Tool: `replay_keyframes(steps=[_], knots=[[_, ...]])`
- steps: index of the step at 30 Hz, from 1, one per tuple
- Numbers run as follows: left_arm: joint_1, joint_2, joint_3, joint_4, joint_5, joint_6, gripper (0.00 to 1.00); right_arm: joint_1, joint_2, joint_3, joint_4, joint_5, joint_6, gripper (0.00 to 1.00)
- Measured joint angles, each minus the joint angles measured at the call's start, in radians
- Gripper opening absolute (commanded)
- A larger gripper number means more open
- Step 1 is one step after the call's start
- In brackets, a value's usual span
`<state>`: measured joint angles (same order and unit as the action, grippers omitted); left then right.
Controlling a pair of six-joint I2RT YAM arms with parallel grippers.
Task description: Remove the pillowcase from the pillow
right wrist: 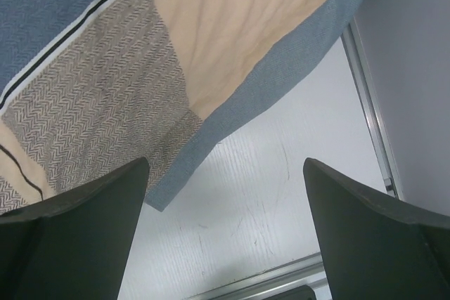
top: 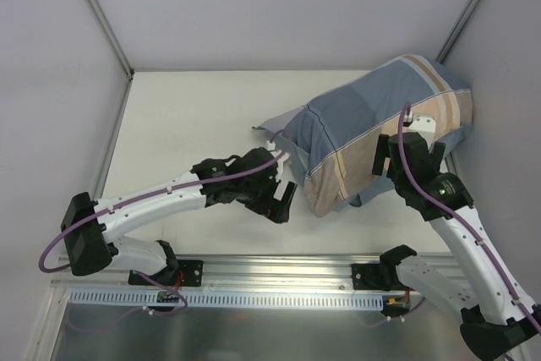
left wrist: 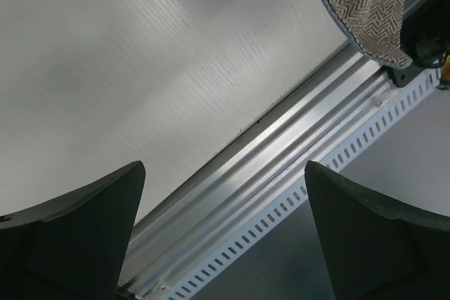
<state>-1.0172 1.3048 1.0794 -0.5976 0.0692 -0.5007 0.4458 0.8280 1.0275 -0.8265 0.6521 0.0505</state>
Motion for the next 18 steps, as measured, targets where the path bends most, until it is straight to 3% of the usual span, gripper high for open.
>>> replay_keyframes(steps=[7,14,18], knots=[[-0.135,0.117,0.069,-0.012,-0.055,-0.068,0.99,0.082,0.056,-0.028,0.005,0.043,-0.018,0.96],[-0.139,0.122,0.210,0.043,-0.236,-0.243,0.99,0.087,0.100,-0.027,-0.048,0.279,0.024,0.96],[-0.117,0.160,0.215,0.113,-0.242,-0.351,0.99,0.088,0.071,-0.027,-0.061,0.334,0.049,0.96]])
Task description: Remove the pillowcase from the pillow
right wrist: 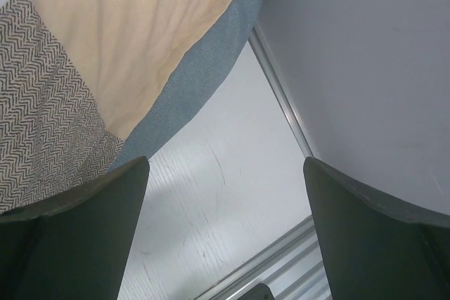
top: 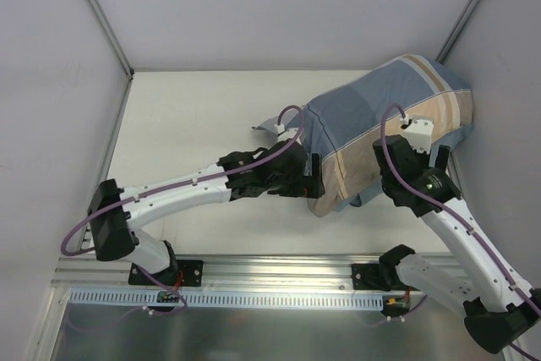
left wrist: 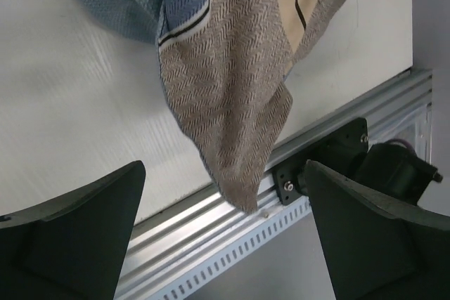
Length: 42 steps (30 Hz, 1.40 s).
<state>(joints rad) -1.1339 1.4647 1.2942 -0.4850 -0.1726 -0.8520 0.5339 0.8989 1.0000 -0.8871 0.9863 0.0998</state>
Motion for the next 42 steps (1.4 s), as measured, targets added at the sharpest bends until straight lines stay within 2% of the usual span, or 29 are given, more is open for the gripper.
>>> replay_keyframes(steps=[6,7,9,10,11,15,19,22,26,30,33,38,42], knots=[[0.078,0.209,0.043,0.099,0.095,-0.101,0.99,0.000,-0.082,0.000,0.000,0.016,0.002,0.96],[0.087,0.243,0.048,0.111,0.107,-0.109,0.92,0.000,-0.094,0.000,0.000,0.015,-0.003,0.96],[0.097,0.302,0.068,0.122,0.145,-0.133,0.63,0.000,-0.119,0.000,0.000,0.010,-0.014,0.96],[0.101,0.322,0.075,0.130,0.164,-0.138,0.04,0.000,-0.130,0.000,0.000,0.003,-0.021,0.96],[0.102,0.333,0.077,0.136,0.177,-0.148,0.00,0.000,-0.144,0.000,0.000,-0.003,-0.029,0.96],[0.130,0.304,0.055,0.172,0.227,-0.154,0.00,0.000,-0.193,0.000,0.000,-0.035,-0.051,0.96],[0.240,0.119,-0.115,0.213,0.263,-0.177,0.00,-0.005,-0.211,0.000,0.000,-0.076,-0.064,0.96],[0.391,-0.101,-0.245,0.202,0.272,-0.180,0.00,-0.035,-0.198,0.000,-0.001,-0.135,-0.068,0.96],[0.650,-0.414,-0.371,0.185,0.288,-0.164,0.00,-0.111,-0.155,0.018,-0.008,-0.261,-0.067,0.96],[0.883,-0.600,-0.392,0.071,0.315,-0.108,0.00,-0.269,-0.087,0.095,-0.014,-0.486,-0.058,0.96],[1.015,-0.649,-0.390,-0.006,0.333,-0.055,0.00,-0.444,-0.048,0.134,-0.012,-0.671,-0.037,0.96],[1.057,-0.630,-0.372,-0.117,0.342,0.013,0.00,-0.661,0.005,0.108,-0.014,-0.932,0.035,0.96],[1.070,-0.626,-0.347,-0.178,0.344,0.058,0.00,-0.819,0.003,-0.051,-0.010,-1.099,0.122,0.96]])
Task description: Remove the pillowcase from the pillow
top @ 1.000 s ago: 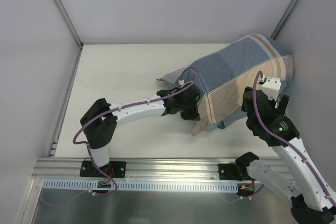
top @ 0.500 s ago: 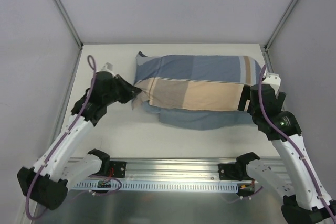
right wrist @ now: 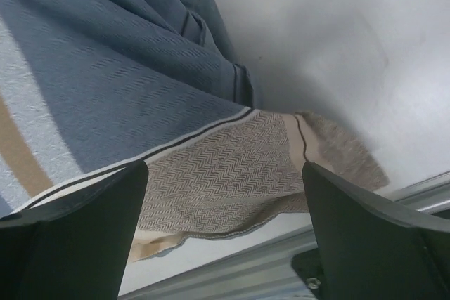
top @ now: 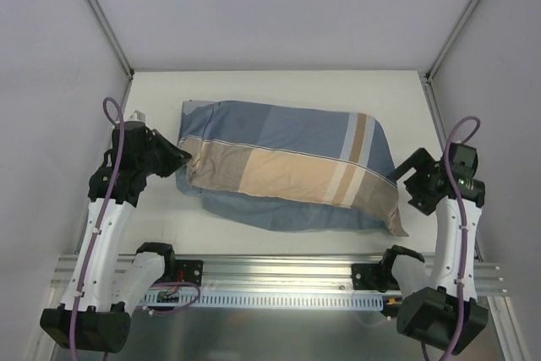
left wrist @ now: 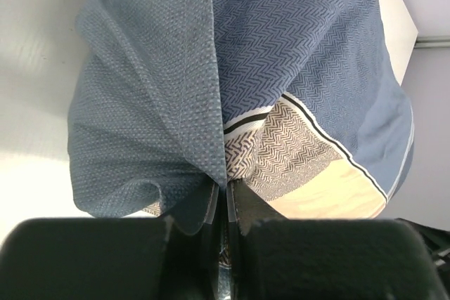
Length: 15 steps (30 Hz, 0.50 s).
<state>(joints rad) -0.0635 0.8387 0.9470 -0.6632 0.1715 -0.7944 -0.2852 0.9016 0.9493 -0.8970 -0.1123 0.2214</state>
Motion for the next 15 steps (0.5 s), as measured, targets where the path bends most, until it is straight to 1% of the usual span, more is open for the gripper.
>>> replay_keyframes(steps=[2,6,11,15], knots=[[0.000,0.001,0.014,-0.013,0.002,0.017,0.00,-0.055,-0.023,-0.116,0.014,-0.082,0.051,0.96],[0.000,0.003,0.015,-0.031,0.021,0.034,0.00,-0.094,-0.093,-0.287,0.010,-0.174,0.127,0.96],[0.000,0.005,0.014,-0.035,0.048,0.055,0.00,-0.100,-0.173,-0.354,0.005,-0.219,0.185,0.96],[0.000,0.005,0.008,-0.035,0.053,0.074,0.00,-0.101,-0.213,-0.433,0.035,-0.253,0.230,0.96]])
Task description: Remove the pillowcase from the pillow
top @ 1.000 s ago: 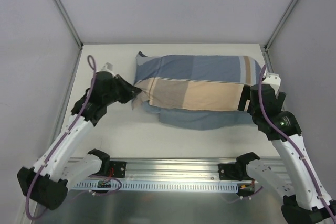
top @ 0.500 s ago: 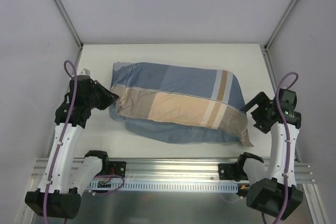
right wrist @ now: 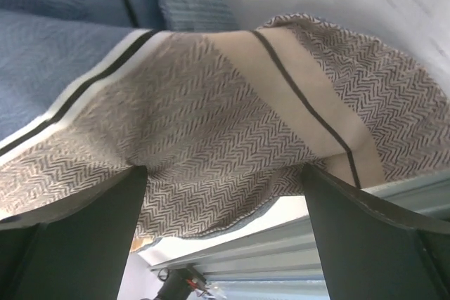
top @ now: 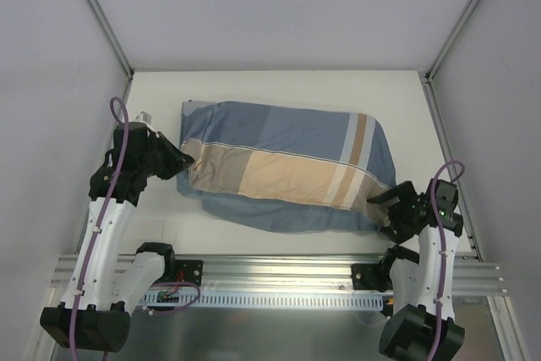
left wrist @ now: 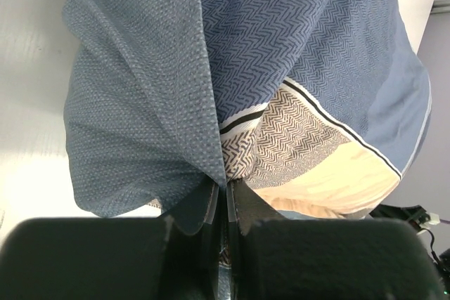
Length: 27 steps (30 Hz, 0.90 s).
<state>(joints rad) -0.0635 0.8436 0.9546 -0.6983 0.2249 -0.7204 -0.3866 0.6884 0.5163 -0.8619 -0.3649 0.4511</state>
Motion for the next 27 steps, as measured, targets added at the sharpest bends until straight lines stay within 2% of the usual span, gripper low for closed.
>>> replay_keyframes(steps=[2,4,5,6,7,10,14,19,22,27], knots=[[0.000,0.003,0.000,0.000,0.002,0.006,0.00,0.000,-0.011,-0.042,0.024,-0.019,0.023,1.00],[0.000,0.010,0.000,0.000,0.004,0.008,0.00,0.000,-0.019,-0.081,0.064,-0.039,0.047,0.90],[0.000,0.016,0.000,0.000,0.007,0.008,0.00,0.000,-0.028,-0.107,0.101,-0.056,0.066,0.76],[0.000,0.023,0.000,0.000,0.009,0.008,0.00,-0.001,-0.034,-0.125,0.125,-0.070,0.077,0.67],[0.000,0.030,0.000,0.000,0.010,0.009,0.00,-0.001,-0.044,-0.146,0.154,-0.087,0.097,0.42],[0.000,0.042,0.000,0.000,0.011,0.010,0.00,-0.001,-0.062,-0.166,0.203,-0.119,0.132,0.01],[0.000,0.041,0.000,0.000,0.013,0.011,0.00,-0.001,-0.068,-0.112,0.199,-0.117,0.135,0.01],[0.000,0.061,0.049,-0.019,0.019,0.011,0.00,-0.001,-0.052,0.079,0.177,-0.091,0.118,0.01],[0.001,0.109,0.150,-0.034,0.026,0.017,0.00,-0.001,-0.013,0.274,0.177,-0.072,0.098,0.01],[0.011,0.196,0.430,-0.069,0.025,0.026,0.00,-0.001,0.116,0.657,0.132,-0.040,0.016,0.01]])
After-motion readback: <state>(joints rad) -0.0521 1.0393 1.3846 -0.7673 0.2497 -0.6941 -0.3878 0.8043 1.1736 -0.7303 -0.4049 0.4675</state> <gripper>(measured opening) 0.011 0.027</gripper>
